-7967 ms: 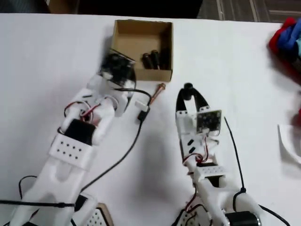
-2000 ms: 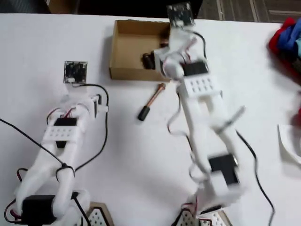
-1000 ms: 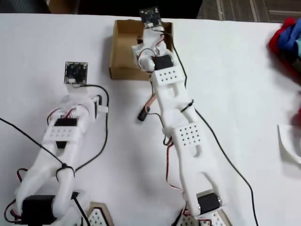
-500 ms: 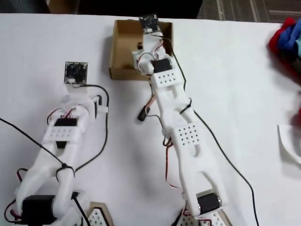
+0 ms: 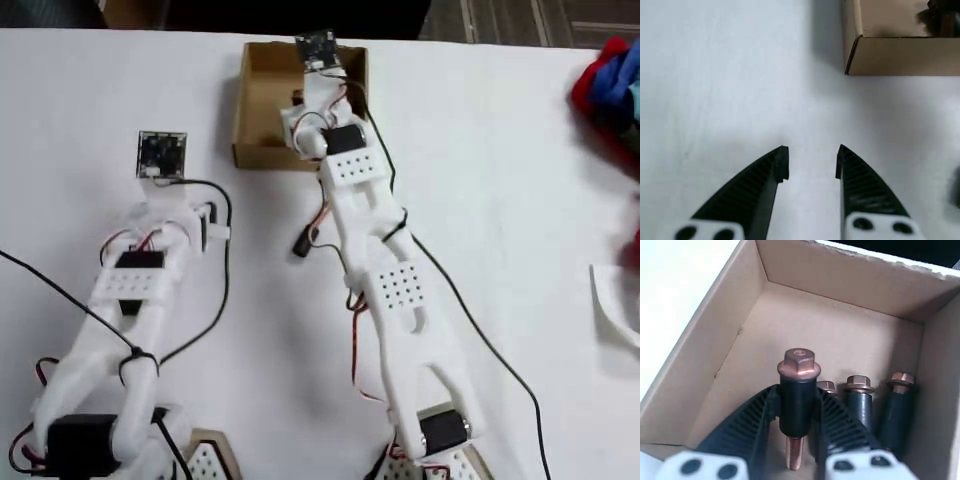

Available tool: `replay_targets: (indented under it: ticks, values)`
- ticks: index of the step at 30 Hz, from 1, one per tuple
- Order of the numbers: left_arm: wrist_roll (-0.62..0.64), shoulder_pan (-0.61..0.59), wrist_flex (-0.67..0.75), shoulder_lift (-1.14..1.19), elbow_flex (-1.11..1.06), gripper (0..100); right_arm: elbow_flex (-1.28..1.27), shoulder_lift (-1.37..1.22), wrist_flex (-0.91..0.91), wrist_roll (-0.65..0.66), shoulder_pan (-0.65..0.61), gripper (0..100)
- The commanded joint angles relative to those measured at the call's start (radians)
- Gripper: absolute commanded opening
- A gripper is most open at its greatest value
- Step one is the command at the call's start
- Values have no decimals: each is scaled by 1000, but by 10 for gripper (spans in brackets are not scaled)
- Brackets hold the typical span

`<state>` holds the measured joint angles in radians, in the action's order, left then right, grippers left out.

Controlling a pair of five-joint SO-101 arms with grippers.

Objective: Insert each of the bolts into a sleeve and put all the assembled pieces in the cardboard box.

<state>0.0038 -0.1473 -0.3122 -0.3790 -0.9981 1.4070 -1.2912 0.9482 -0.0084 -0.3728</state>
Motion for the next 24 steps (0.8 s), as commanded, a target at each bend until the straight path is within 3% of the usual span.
replay_targets:
  ticks: [1, 24]
  values:
    - [8, -3, 17, -3, 2, 173, 9, 27, -25, -6, -13, 21]
    - [8, -5, 18, -3, 2, 173, -31, 28, -25, -6, -13, 22]
